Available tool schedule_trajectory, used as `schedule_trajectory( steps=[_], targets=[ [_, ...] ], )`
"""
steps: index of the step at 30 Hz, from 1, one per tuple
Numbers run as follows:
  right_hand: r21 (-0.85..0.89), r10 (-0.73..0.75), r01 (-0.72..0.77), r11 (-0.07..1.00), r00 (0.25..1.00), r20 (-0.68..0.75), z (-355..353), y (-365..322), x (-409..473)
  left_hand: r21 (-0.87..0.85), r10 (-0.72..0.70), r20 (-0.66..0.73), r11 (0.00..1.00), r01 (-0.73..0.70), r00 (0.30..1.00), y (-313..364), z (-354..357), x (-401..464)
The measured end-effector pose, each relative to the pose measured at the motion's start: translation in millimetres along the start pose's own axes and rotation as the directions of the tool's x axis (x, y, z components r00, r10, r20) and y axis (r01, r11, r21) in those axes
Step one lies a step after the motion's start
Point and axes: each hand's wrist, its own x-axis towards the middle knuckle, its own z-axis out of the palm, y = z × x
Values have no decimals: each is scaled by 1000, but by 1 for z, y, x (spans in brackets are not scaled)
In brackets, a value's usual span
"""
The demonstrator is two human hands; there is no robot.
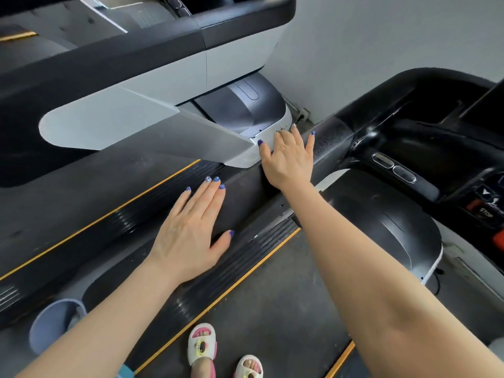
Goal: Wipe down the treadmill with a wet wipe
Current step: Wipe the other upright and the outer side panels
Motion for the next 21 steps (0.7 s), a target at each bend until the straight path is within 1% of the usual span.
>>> schedule_trajectory(
  steps=[5, 8, 10, 12, 14, 16, 19, 21],
  targets=[
    [40, -8, 10, 999, 999, -47, 5, -1, -28, 45, -76, -11, 996, 77, 997, -20, 0, -31],
    [126, -43, 49, 991, 998, -55, 7, -5, -71, 42, -91, 23, 995, 90, 996, -22, 4, -32],
    [156, -77, 80, 984, 997, -27, 9, -5, -95, 48, -73, 31, 996, 71, 997, -22, 5, -30],
    [146, -118, 116, 982, 993, 7, 8, -1, -105, 49, -75, 35, 996, 73, 997, -22, 5, -30],
    [107, -153, 152, 983, 988, -2, 5, 3, -95, 48, -80, 37, 996, 78, 996, -23, 5, -31],
    [50, -171, 171, 984, 985, -10, 3, 1, -65, 44, -83, 39, 996, 81, 996, -24, 6, -30],
    [-11, -141, 141, 990, 990, 24, 0, -5, -21, 32, -86, 43, 996, 85, 995, -24, 6, -31],
    [-39, -133, 134, 990, 991, 21, 2, -10, -11, 20, -95, 34, 995, 94, 995, -24, 5, -31]
  ],
)
